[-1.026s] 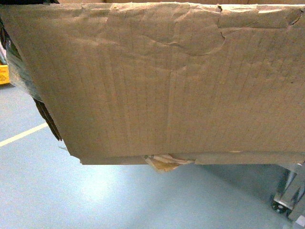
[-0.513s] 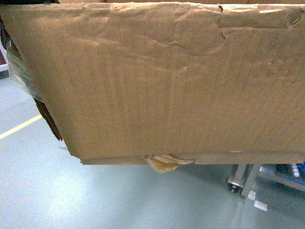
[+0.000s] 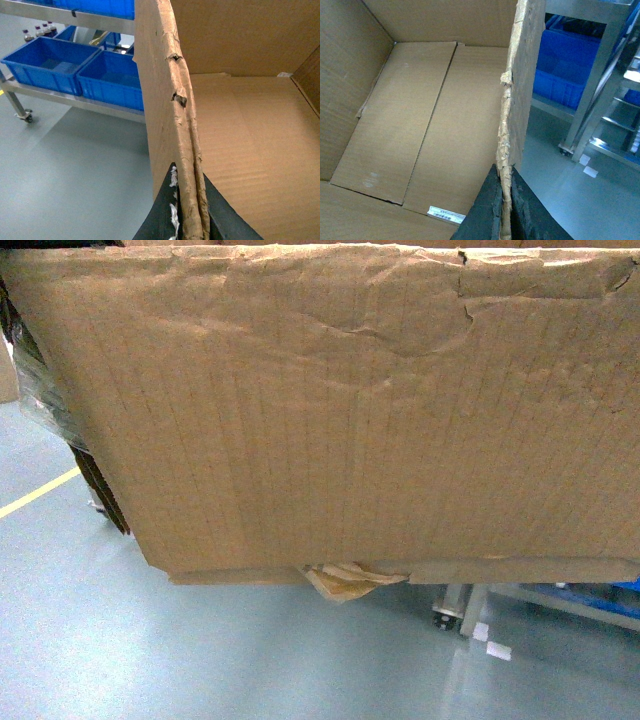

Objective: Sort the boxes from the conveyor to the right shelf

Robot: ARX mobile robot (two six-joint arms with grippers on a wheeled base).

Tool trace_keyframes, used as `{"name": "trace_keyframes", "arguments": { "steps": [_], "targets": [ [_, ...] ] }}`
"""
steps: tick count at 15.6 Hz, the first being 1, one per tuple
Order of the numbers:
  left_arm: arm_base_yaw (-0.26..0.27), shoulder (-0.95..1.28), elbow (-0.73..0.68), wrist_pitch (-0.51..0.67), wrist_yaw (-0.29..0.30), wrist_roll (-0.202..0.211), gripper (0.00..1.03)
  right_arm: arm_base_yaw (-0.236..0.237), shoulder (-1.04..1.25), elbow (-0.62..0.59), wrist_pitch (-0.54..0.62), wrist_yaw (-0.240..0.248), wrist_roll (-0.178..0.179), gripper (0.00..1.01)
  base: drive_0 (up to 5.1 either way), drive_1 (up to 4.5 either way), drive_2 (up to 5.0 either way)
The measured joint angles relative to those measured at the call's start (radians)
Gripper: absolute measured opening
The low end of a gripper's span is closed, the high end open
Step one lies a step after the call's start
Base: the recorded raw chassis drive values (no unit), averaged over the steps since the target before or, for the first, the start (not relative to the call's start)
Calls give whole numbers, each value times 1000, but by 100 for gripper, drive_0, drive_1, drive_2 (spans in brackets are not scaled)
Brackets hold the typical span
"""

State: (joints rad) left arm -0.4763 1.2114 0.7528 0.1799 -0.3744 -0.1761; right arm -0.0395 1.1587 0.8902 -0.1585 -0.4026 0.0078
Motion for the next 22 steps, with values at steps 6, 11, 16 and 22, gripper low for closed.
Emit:
{"name": "trace_keyframes", "arguments": {
  "steps": [6,11,16,22],
  "targets": [
    [0,0,0,0,0,0,4,0,0,0,0,0,0,2,-157,-157,-157],
    [0,0,0,0,0,0,4,0,0,0,0,0,0,2,-154,-154,-154],
    [0,2,0,0,1,0,4,-1,0,0,-1,1,0,2,-153,-153,-153],
    [0,0,0,0,0,0,4,0,-1,0,0,0,0,2,-32,319,-383]
  ]
}}
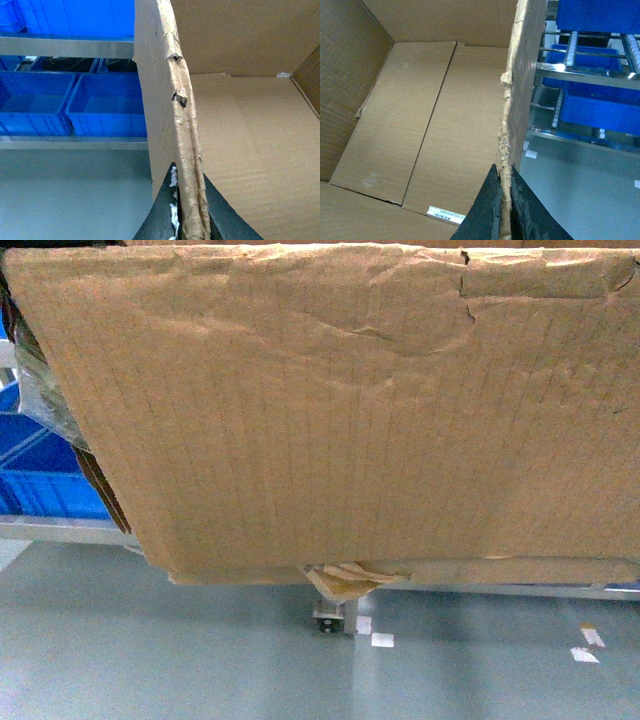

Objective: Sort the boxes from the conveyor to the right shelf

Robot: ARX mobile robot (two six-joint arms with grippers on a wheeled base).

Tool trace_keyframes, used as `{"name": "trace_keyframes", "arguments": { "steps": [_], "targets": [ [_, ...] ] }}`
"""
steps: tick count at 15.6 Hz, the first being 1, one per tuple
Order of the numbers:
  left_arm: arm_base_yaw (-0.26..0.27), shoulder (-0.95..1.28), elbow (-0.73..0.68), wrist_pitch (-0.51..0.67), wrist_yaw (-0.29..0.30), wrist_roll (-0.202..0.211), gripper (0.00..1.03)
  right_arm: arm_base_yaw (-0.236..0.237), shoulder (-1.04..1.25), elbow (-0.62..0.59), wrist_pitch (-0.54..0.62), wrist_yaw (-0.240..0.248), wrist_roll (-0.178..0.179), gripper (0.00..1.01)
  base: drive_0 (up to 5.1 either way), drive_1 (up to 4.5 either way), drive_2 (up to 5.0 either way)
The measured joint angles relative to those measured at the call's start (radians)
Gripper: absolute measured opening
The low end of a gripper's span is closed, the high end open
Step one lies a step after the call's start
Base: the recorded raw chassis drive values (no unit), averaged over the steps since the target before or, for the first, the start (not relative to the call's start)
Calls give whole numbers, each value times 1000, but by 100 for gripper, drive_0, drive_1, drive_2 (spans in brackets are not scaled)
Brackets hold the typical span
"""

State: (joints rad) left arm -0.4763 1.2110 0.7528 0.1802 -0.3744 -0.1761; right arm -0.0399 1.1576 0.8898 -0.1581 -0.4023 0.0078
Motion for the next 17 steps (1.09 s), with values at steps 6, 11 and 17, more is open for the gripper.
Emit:
{"name": "trace_keyframes", "arguments": {
  "steps": [6,11,17],
  "targets": [
    [5,2,0,2,1,0,4,0,2,0,0,-3,0,2,213,155,-375],
    [4,2,0,-1,1,0,4,0,1,0,0,-3,0,2,413,-64,-354],
    [4,3,0,0,1,0,4,0,1,0,-1,-3,0,2,365,-19,-366]
  ]
}}
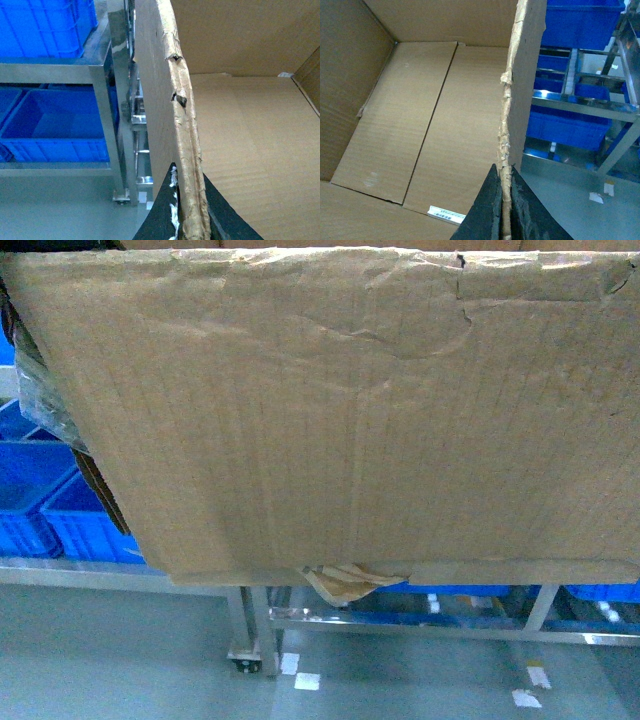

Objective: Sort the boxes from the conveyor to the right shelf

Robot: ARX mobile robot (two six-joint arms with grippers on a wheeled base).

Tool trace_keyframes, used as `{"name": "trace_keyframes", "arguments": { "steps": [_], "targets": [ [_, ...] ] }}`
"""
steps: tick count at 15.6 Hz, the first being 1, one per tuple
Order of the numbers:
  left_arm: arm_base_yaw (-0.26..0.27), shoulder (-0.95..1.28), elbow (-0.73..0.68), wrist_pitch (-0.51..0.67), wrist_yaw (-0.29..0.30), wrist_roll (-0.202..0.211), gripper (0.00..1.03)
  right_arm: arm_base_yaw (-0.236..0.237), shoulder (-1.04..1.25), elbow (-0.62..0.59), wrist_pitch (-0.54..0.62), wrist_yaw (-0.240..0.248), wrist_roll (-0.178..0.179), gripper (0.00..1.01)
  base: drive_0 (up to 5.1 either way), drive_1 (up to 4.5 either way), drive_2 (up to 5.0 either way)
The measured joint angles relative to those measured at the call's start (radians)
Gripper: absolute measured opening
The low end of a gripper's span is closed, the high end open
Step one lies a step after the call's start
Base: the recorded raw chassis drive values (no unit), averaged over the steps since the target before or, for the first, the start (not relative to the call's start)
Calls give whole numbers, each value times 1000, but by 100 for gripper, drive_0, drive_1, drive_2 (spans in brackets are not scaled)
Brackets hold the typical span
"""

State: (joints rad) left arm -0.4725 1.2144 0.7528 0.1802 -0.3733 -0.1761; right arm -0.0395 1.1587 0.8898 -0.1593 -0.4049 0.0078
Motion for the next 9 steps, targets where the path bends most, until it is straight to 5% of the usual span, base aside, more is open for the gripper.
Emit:
{"name": "trace_keyframes", "arguments": {
  "steps": [5,9],
  "targets": [
    [-2,3,0,0,2,0,4,-1,5,0,-3,2,0,2,373,-27,-354],
    [3,2,0,2,-1,1,4,6,3,-1,3,2,0,2,463,-400,26]
  ]
}}
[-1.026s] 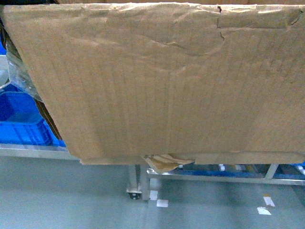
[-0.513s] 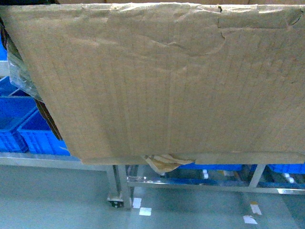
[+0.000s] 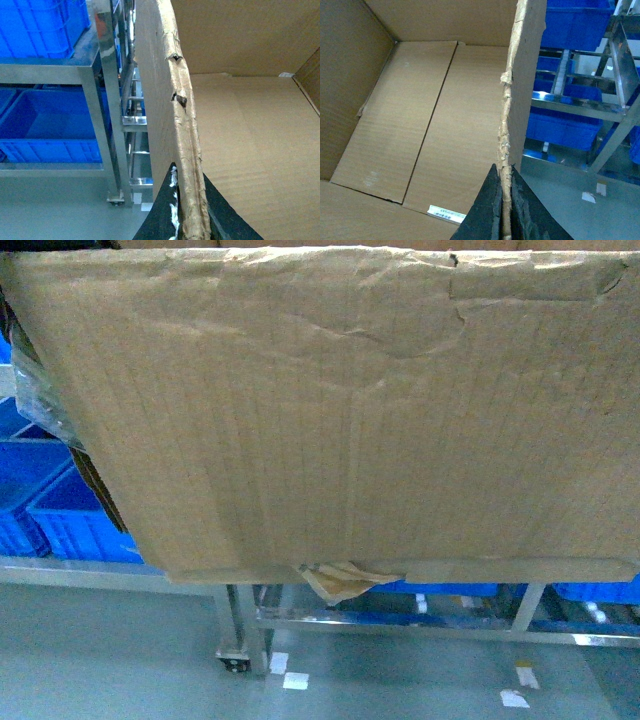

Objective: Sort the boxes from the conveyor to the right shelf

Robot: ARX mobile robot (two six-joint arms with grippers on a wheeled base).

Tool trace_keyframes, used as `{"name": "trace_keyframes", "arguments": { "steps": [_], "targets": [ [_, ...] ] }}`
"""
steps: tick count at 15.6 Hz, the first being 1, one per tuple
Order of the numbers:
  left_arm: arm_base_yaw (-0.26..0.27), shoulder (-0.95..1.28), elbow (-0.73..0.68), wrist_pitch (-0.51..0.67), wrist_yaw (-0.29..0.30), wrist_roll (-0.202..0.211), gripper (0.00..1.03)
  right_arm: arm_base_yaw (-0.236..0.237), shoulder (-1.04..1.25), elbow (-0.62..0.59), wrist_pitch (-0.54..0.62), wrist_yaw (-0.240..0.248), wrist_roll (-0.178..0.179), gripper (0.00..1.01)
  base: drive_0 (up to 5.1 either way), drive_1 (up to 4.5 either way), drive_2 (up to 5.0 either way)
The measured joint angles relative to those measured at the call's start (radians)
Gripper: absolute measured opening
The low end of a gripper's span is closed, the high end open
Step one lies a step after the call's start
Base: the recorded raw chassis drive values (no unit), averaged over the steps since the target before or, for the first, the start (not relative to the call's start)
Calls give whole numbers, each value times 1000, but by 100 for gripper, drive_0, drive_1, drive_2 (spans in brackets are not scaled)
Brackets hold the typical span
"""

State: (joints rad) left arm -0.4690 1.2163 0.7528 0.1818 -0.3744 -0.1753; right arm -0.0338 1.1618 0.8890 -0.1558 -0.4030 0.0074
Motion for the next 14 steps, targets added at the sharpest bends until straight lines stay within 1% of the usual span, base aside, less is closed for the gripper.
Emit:
{"name": "trace_keyframes", "arguments": {
  "steps": [4,6,8,14],
  "targets": [
    [-2,0,0,-2,0,0,4,-2,-1,0,-3,2,0,2,448,-377,-41],
    [-10,0,0,-2,3,0,4,-12,-1,0,-6,2,0,2,0,0,0],
    [-9,-1,0,-2,0,0,4,-11,-1,0,-5,0,0,2,0,0,0],
    [-7,2,0,0,1,0,4,-11,1,0,-2,-2,0,2,-15,375,-405]
  ]
}}
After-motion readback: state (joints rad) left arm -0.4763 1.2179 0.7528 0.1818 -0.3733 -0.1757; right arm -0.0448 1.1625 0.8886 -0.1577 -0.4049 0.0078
